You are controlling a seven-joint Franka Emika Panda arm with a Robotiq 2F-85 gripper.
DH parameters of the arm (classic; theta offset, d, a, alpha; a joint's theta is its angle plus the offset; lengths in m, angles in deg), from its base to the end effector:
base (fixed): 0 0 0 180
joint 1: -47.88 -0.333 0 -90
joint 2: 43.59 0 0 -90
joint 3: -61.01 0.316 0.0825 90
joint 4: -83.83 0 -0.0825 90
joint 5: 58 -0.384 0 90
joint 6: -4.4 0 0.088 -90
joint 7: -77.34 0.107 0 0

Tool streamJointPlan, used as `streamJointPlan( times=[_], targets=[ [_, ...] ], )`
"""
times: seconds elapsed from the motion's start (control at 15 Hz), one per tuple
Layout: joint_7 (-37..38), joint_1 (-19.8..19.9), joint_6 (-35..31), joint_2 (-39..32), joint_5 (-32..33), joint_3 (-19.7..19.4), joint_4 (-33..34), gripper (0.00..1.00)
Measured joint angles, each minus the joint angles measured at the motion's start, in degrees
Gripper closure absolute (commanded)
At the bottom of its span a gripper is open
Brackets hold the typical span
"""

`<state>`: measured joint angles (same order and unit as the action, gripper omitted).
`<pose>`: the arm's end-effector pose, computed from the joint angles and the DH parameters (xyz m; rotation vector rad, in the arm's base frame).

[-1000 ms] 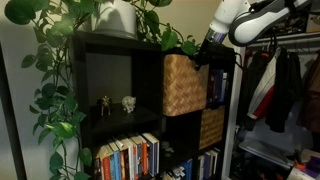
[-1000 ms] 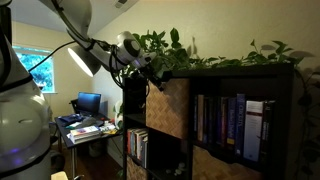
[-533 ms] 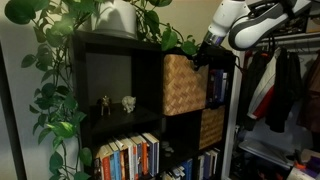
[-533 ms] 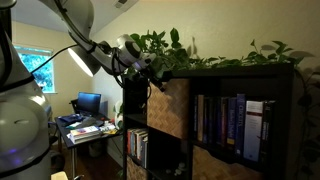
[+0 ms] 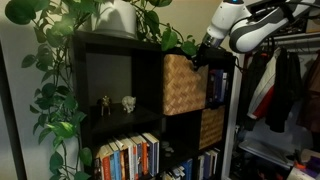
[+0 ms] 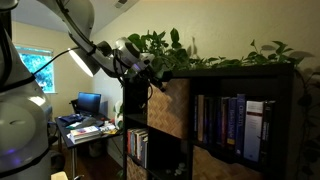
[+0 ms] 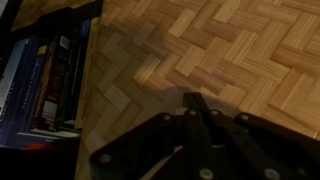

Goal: Pull out the topmost basket, pick up the black clothing from the top of the book shelf and put it inside the basket, push the basket backwards

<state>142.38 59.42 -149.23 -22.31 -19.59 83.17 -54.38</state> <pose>0.4648 0.1191 0.5015 2.7084 -0.5626 1.1727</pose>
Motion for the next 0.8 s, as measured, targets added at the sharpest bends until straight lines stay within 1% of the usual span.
streamJointPlan(
  times=[0.2, 0.27, 0.33, 0.47, 0.53, 0.6, 0.73, 0.8],
  targets=[
    [1.7, 0.5, 0.0, -0.2, 1.9, 0.7, 0.2, 0.97],
    [1.8, 0.5, 0.0, -0.2, 2.0, 0.7, 0.2, 0.94],
    [1.9, 0.5, 0.0, -0.2, 2.0, 0.7, 0.2, 0.70],
    [1.8, 0.4, 0.0, -0.2, 1.8, 0.5, 0.2, 0.68],
    [1.1, 0.3, 0.2, -0.1, 1.1, 0.3, 0.2, 0.64],
    [0.1, -0.5, 0.9, 0.1, 0.1, -0.5, 0.2, 0.58],
    [-4.7, -3.7, 3.4, 0.5, -5.3, -3.6, 0.4, 0.44],
    [-7.9, -5.0, 4.5, 0.6, -8.8, -5.4, 0.8, 0.61]
  ],
)
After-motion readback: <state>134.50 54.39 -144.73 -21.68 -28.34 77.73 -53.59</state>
